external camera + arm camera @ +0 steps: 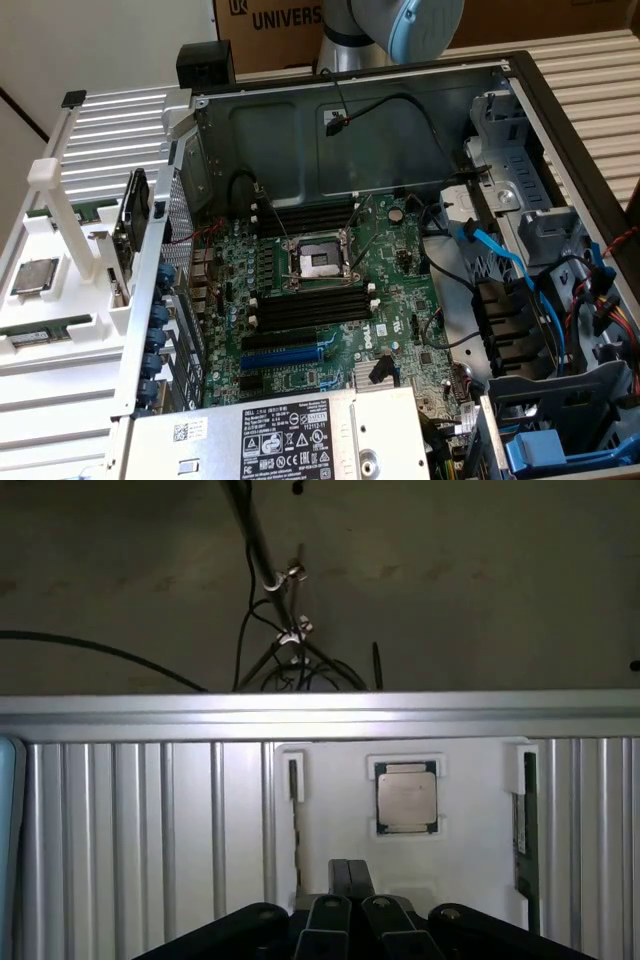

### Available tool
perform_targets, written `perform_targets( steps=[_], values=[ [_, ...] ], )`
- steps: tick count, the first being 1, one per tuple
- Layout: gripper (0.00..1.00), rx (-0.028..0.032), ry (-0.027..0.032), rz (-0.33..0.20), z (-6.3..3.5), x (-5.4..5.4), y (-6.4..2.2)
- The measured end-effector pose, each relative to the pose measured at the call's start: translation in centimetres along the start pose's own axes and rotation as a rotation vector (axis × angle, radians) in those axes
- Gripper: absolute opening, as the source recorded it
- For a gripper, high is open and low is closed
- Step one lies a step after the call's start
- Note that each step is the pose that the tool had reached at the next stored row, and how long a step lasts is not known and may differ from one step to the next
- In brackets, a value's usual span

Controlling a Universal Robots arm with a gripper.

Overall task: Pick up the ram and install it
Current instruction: 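Pick up the ram and move it above insertion slot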

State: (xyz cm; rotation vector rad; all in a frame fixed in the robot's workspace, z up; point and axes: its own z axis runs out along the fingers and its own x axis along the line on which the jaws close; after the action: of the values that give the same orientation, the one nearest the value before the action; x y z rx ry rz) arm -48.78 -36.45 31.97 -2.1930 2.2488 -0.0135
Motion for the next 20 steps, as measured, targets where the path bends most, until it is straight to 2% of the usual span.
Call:
perform_targets(
  steps=[1, 3, 6, 9, 15, 20],
  values=[
    [0.11, 0.0075, -0.0002, -0.001, 0.05, 0.0, 0.0],
    [0.11, 0.0159, -0.0005, -0.002, 0.2, 0.2, 0.0],
    [0.11, 0.0255, -0.0008, -0.006, 0.46, 0.3, 0.0],
    [0.11, 0.0322, -0.001, -0.009, 0.97, 0.5, 0.05],
    [0.11, 0.0385, -0.0013, -0.016, 2.06, 0.8, 0.16],
    [0.11, 0.0394, -0.0014, -0.02, 2.98, 1.1, 0.16]
  ],
)
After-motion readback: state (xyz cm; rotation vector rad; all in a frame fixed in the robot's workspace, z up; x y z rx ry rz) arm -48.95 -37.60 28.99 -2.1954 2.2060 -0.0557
